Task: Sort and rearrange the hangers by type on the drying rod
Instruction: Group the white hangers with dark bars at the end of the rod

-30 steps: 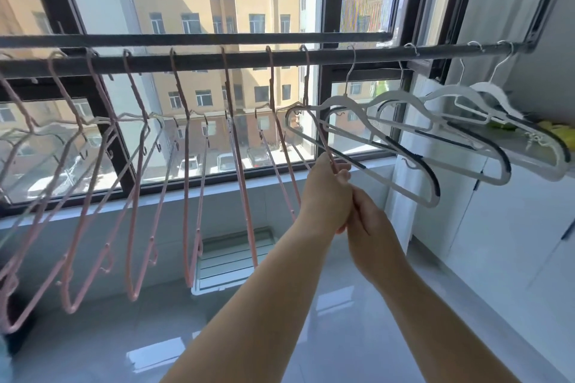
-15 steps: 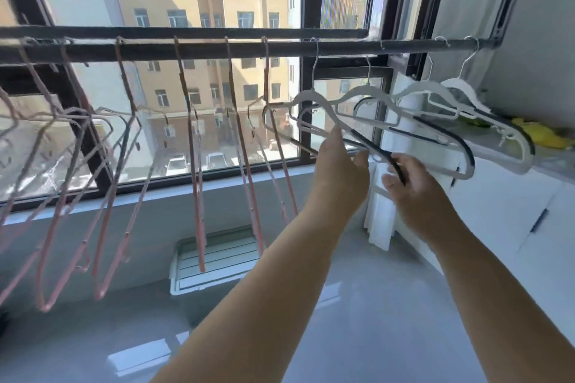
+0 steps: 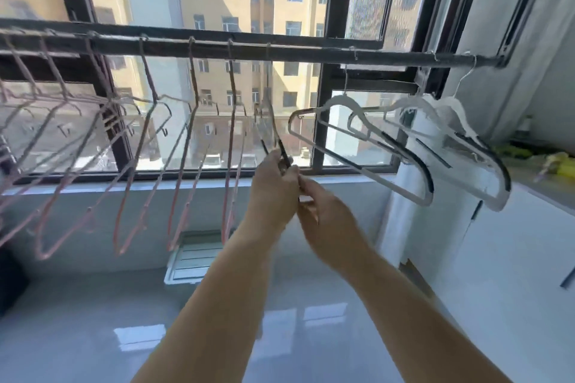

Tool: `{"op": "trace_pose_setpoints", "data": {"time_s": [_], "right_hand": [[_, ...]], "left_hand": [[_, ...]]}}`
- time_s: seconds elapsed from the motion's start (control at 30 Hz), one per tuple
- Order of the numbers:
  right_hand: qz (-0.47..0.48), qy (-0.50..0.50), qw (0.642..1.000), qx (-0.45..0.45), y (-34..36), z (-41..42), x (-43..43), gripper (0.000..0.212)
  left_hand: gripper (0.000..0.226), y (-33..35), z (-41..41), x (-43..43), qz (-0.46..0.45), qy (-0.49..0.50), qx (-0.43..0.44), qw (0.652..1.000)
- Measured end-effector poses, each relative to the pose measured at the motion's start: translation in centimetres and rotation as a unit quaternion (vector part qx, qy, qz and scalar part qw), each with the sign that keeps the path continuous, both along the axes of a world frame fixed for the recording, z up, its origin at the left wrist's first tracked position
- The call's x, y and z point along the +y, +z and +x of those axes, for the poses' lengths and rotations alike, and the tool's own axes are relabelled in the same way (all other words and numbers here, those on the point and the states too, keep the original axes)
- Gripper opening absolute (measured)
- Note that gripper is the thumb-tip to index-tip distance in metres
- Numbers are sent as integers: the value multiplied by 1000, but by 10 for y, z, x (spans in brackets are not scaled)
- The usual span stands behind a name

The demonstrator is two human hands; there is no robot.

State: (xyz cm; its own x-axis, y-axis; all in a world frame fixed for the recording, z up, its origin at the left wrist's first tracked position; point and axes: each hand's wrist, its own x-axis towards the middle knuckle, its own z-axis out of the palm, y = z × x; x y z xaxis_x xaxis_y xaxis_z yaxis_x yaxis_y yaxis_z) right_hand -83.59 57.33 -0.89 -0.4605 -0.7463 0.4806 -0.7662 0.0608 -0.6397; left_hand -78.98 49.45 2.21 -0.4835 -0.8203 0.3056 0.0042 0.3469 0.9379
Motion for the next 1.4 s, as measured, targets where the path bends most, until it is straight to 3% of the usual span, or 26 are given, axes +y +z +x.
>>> {"op": "trace_pose_setpoints", "data": {"time_s": [0.07,0.17,0.27,0.37,0.43,0.67,0.97,1.07,1.23,1.4], "right_hand": [[-14,-9,998,66,8,-12,15,44],[-99,-129,976,147,29,-55,47,43],[-36,-217,970,107,33,-108,68,44],[46,-167,983,-58,24,-129,73,31],[6,-121,987,-109,16,-132,65,21],[-162,-92,981,-60,27,-140,40,22],[-115,-94,989,-24,25,-161,6,23],[-95,-108,987,-74,3,-170,23,21],[-92,-126,954,-254,-26,-189,71,15],[-111,-71,911,-390,-50,-195,115,20]], "left_hand": [[22,-1,1,-1,-9,27,-16,999],[43,-2,2,4,-25,59,-62,996],[55,4,0,23,-130,142,-49,980],[55,8,-15,45,-206,131,-23,970],[55,8,-30,57,-195,74,-49,977],[62,-13,-63,80,-162,-38,-150,975],[70,-40,-65,67,-130,-77,-180,972],[71,-50,-65,46,-100,-58,-202,973],[67,-72,-60,11,-44,-22,-211,976],[59,-95,-50,-17,-53,11,-312,949]]}}
